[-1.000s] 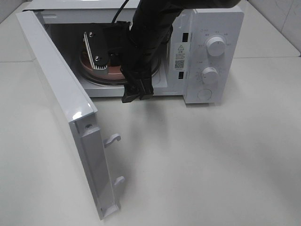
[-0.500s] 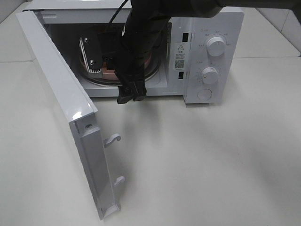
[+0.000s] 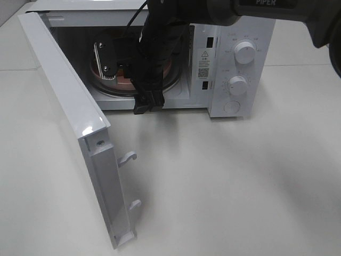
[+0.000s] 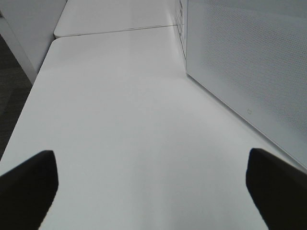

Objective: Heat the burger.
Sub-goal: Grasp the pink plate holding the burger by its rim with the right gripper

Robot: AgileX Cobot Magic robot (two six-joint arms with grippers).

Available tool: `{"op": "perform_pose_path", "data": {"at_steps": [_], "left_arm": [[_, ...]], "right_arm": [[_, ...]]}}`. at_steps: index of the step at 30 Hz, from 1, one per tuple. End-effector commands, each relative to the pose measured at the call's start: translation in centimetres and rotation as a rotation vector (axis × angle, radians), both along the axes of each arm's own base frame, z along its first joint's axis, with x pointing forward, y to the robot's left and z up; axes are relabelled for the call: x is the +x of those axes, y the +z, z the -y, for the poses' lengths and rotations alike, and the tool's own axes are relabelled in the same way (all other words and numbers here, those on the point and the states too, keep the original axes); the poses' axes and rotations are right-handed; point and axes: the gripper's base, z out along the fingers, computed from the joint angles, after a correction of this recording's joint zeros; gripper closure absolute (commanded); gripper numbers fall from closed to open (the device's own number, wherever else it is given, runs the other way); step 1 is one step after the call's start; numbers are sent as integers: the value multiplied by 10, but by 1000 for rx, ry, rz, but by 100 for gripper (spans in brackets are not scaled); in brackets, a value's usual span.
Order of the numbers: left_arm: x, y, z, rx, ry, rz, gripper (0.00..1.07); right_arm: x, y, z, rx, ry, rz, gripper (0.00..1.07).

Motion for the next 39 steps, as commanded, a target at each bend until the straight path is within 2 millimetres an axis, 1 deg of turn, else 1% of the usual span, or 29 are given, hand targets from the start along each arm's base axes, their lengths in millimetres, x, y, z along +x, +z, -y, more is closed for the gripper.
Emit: {"op": "perform_pose_path", "data": {"at_steps": [1, 16, 18, 39], "left_arm": [[-3, 0, 0, -2, 0, 21, 6], [-3, 0, 0, -3, 1, 21, 6], [-3, 0, 0, -3, 1, 21, 6], [-3, 0, 0, -3, 1, 21, 6]], "right_arm": [[3, -2, -1, 8, -19, -11, 21], [20, -12, -6, 25, -29, 8, 22], [25, -18, -9, 36, -46, 7, 23], [30, -20, -6, 57, -87, 17, 27]]}}
